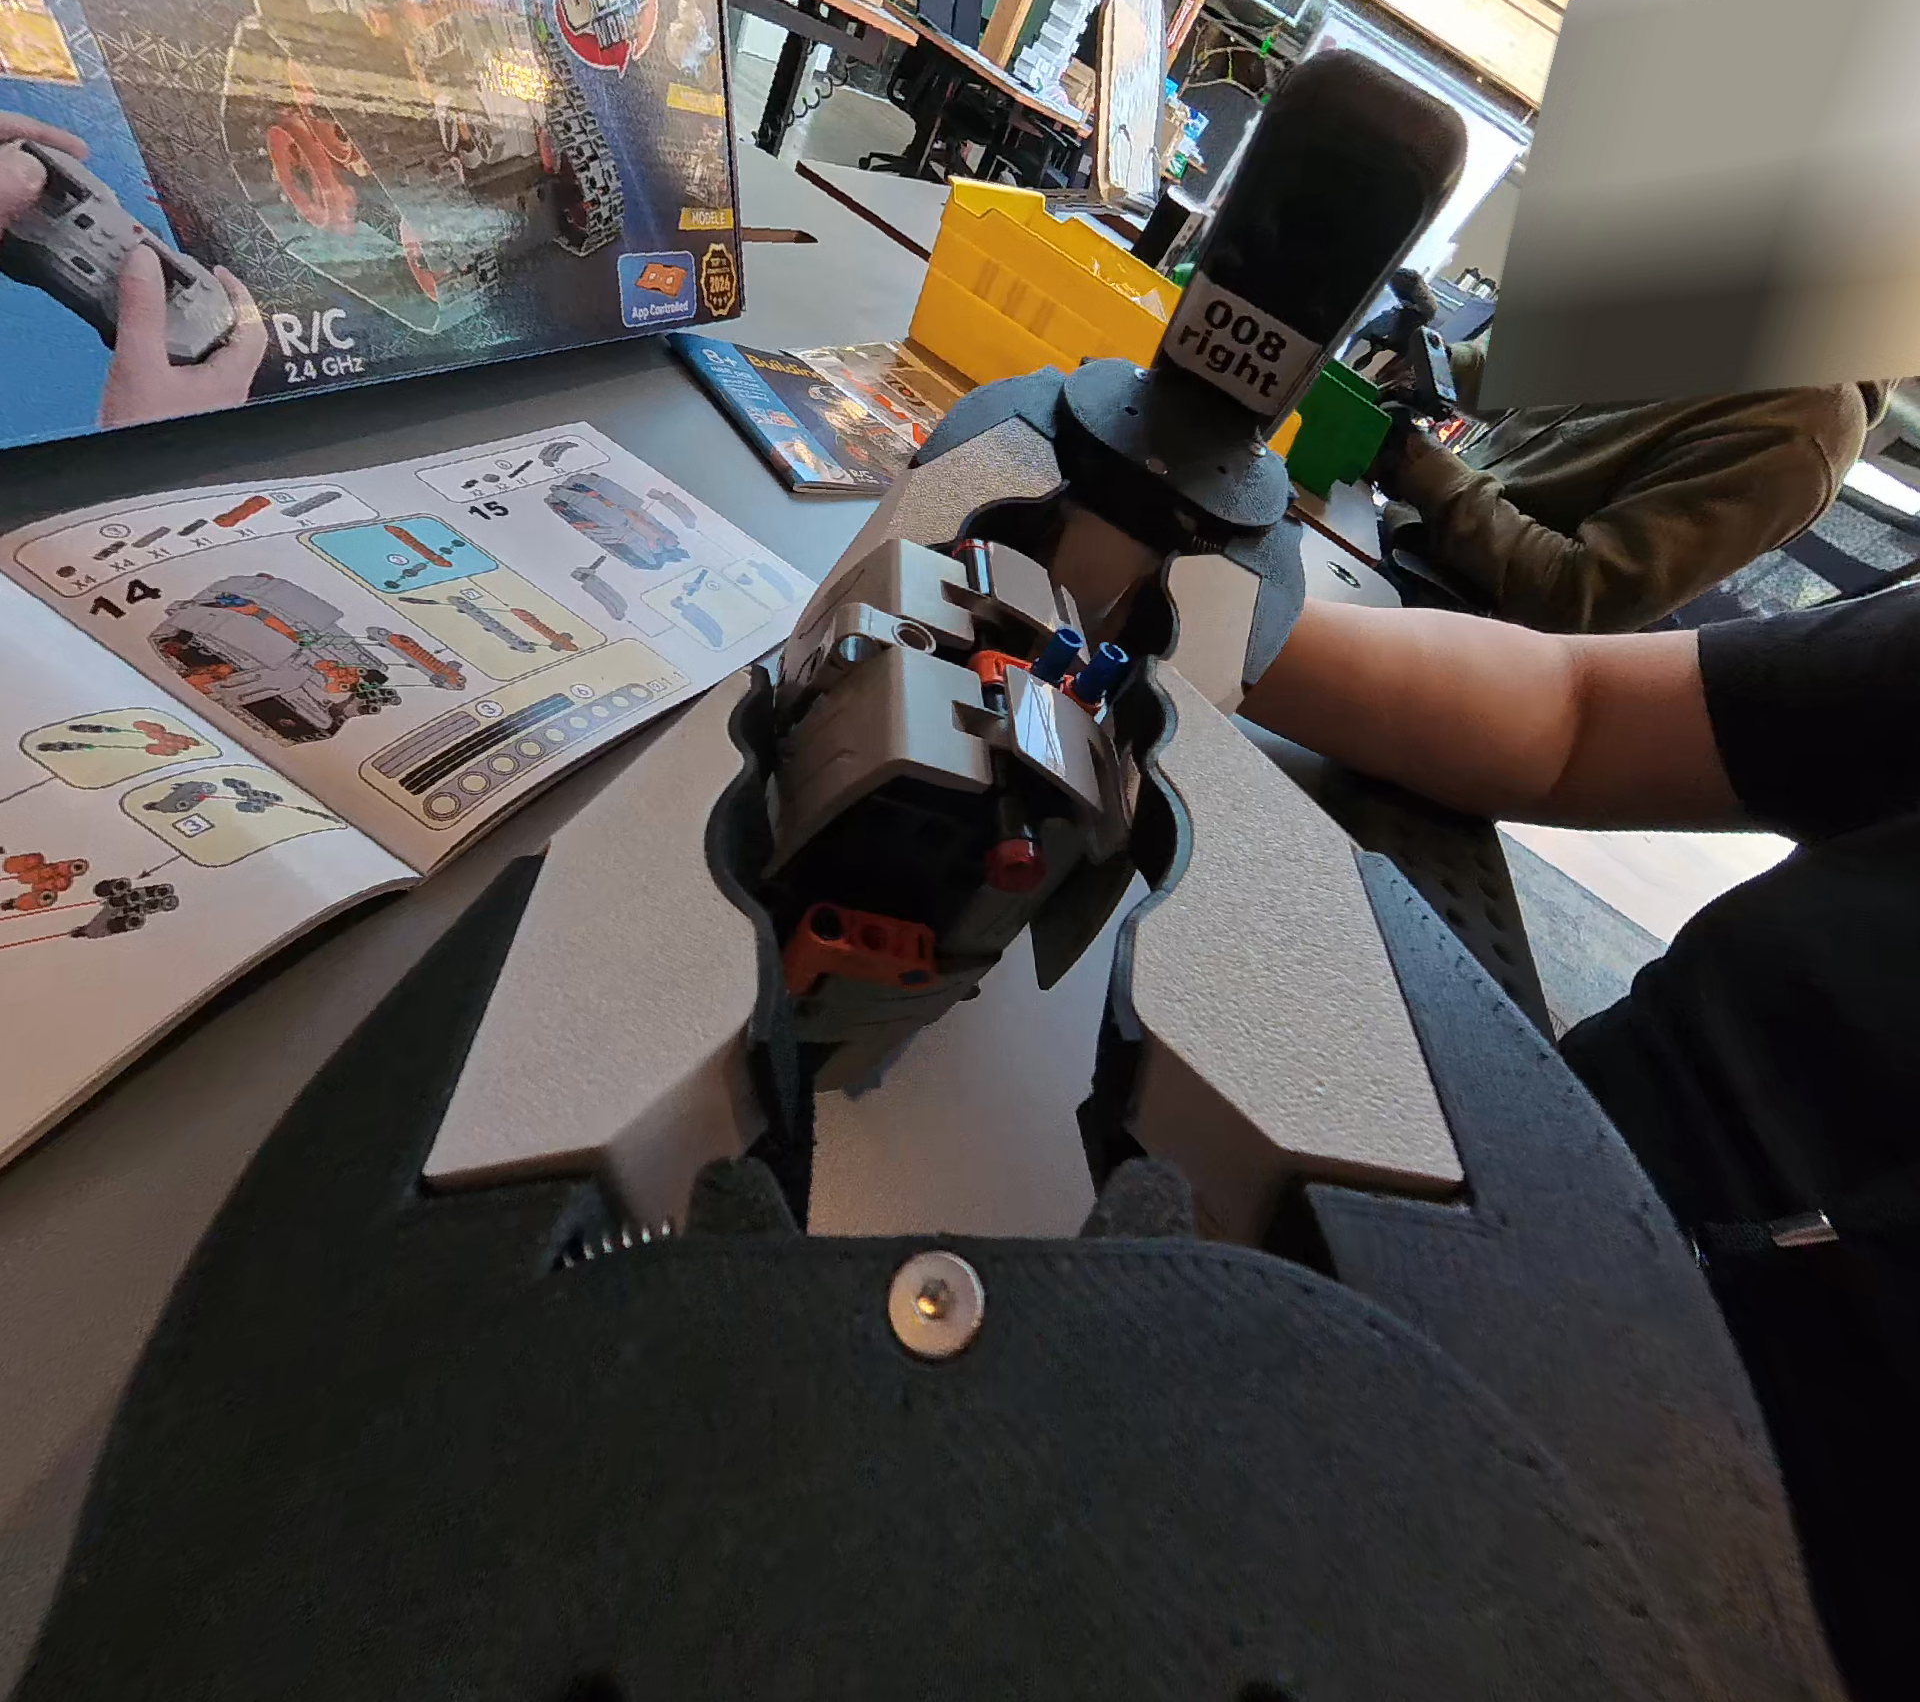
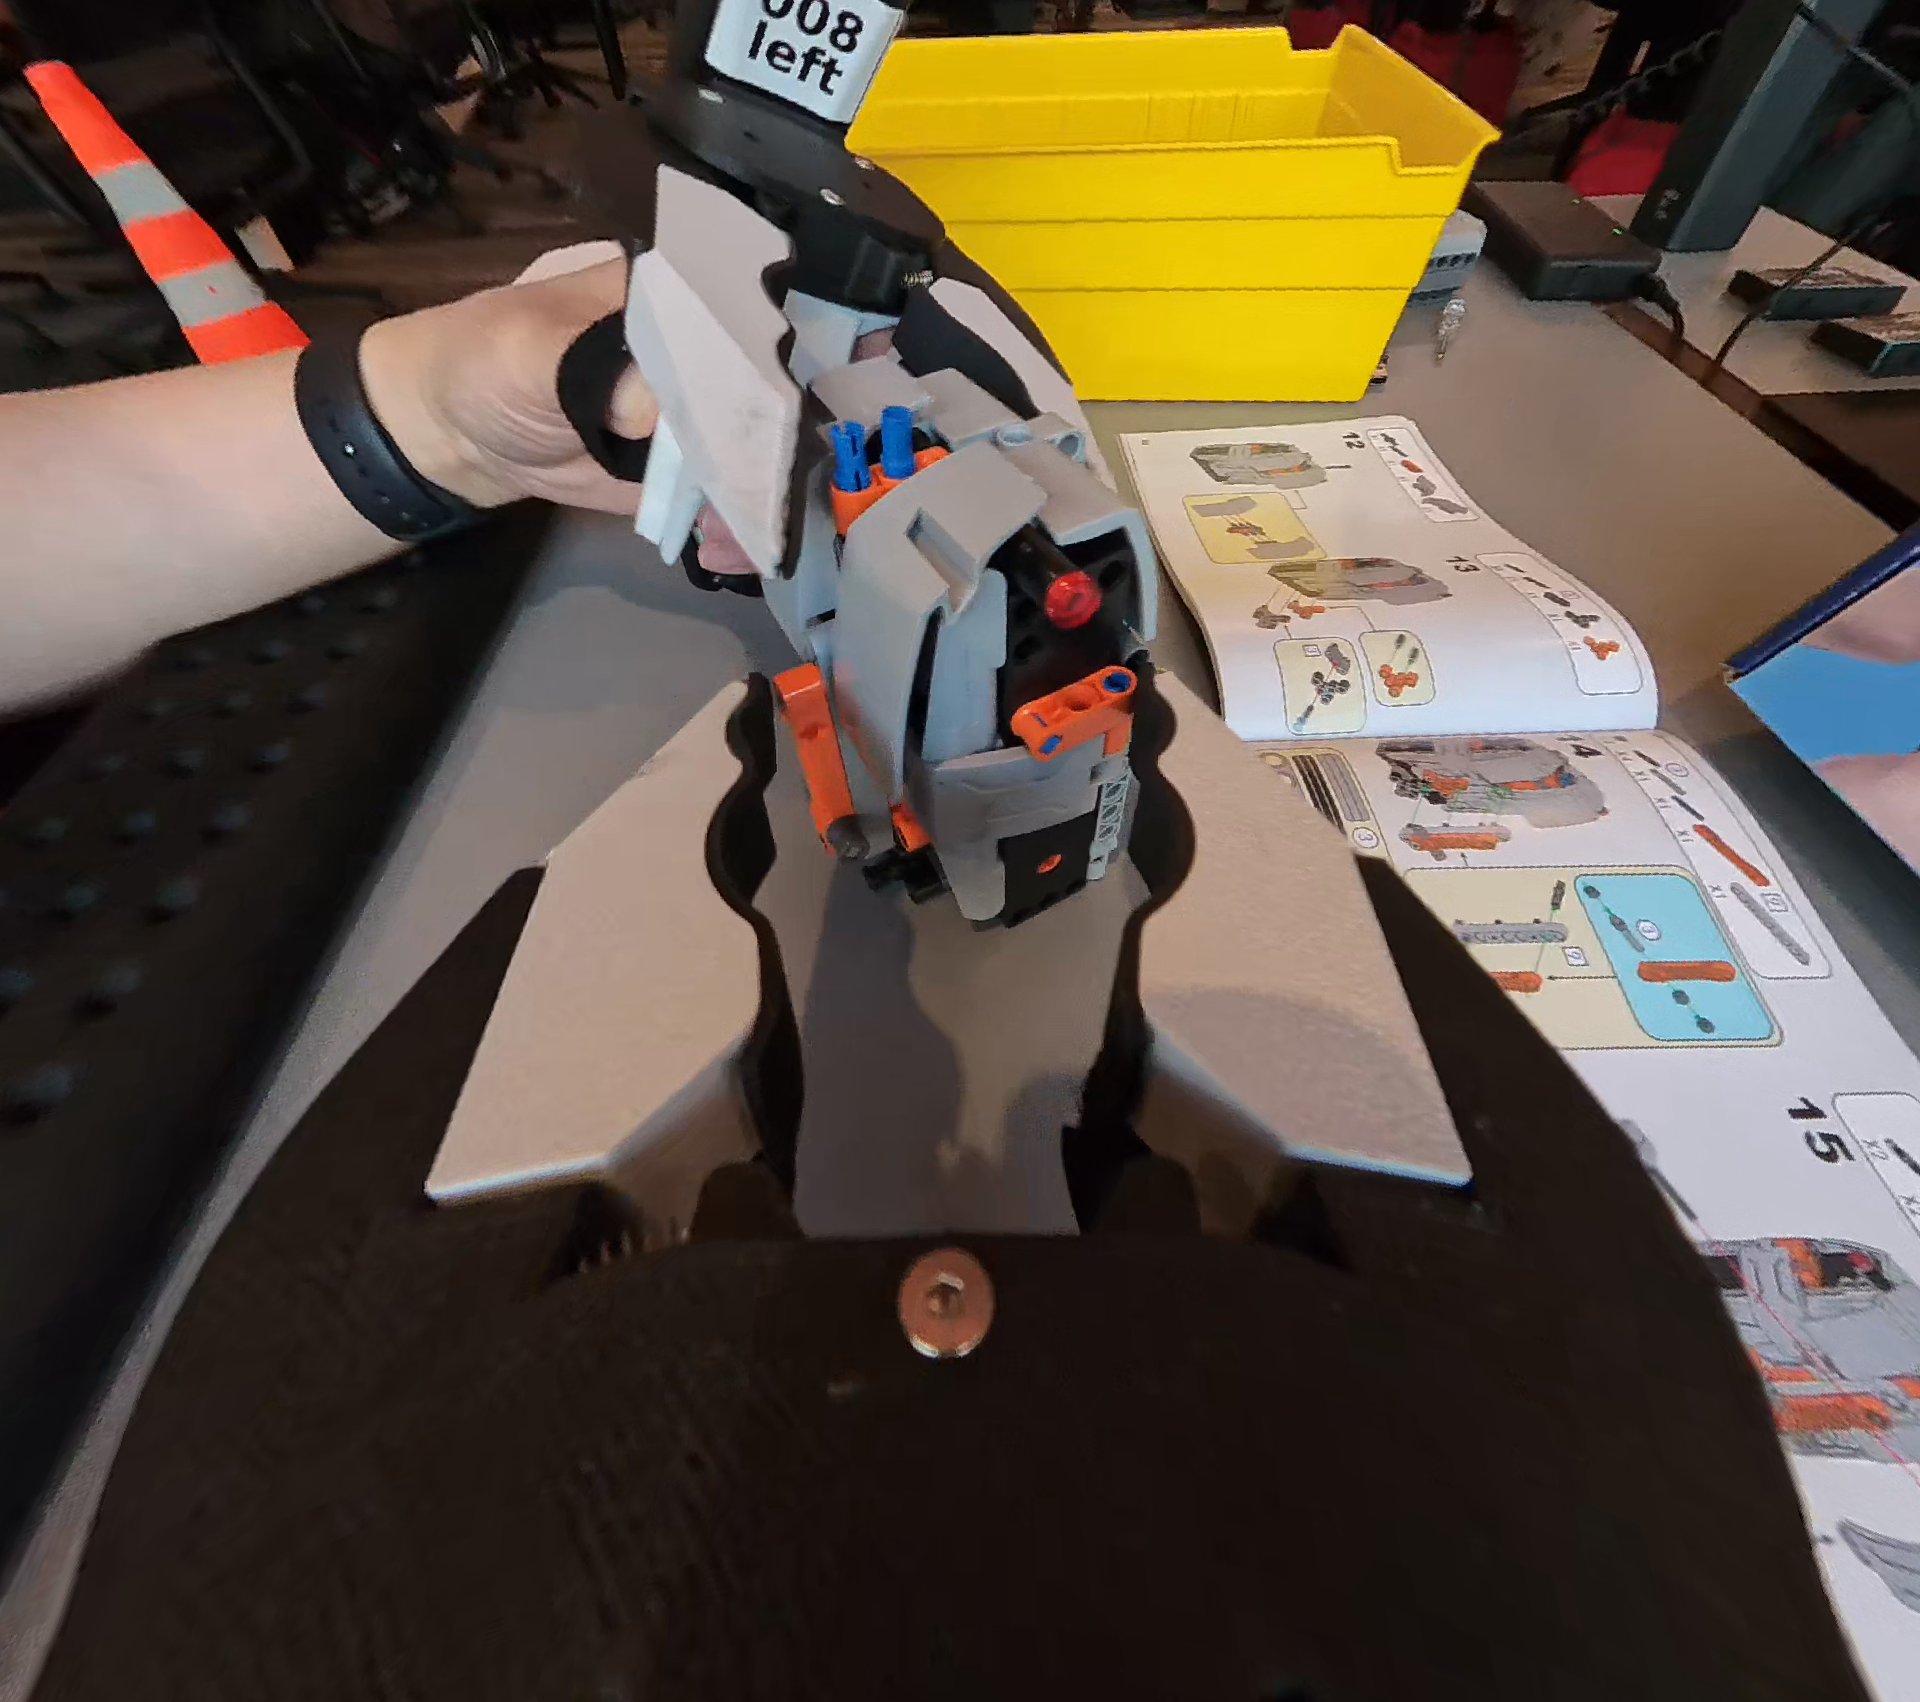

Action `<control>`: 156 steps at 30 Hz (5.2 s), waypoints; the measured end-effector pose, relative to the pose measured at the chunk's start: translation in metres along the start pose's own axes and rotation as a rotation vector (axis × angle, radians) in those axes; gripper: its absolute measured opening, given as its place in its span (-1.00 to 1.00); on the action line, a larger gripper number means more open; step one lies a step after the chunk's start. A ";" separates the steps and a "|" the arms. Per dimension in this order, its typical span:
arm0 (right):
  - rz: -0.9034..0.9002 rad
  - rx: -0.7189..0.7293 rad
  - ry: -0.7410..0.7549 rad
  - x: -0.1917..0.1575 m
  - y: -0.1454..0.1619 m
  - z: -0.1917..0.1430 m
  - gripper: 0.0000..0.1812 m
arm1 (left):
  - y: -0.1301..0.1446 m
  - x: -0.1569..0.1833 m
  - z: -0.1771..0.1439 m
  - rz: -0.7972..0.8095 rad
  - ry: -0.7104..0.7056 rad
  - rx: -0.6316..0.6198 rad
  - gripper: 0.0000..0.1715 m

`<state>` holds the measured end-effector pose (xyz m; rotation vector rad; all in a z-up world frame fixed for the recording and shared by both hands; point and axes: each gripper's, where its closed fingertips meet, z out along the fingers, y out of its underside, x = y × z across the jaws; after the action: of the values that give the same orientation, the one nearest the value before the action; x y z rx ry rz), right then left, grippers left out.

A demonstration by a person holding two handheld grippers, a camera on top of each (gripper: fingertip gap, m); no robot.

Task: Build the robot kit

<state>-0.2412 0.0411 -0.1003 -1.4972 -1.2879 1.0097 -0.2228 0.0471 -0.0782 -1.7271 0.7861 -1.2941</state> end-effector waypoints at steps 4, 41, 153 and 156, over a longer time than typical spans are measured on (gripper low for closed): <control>-0.032 -0.016 0.015 0.001 0.001 0.000 -0.27 | 0.000 0.000 0.000 -0.003 0.004 -0.001 -0.21; -0.159 -0.204 0.035 0.003 0.038 0.010 -0.32 | -0.001 -0.001 0.000 0.007 -0.009 0.019 -0.21; -0.267 0.137 0.898 0.102 -0.030 -0.232 -1.00 | -0.042 0.045 -0.125 0.388 -0.663 0.488 0.13; -0.329 0.158 0.891 0.095 -0.038 -0.229 -1.00 | -0.061 0.066 -0.136 0.431 -0.626 0.518 0.10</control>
<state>-0.0204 0.1115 -0.0045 -1.3088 -0.7374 0.1573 -0.3346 -0.0132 0.0236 -1.3215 0.3733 -0.5396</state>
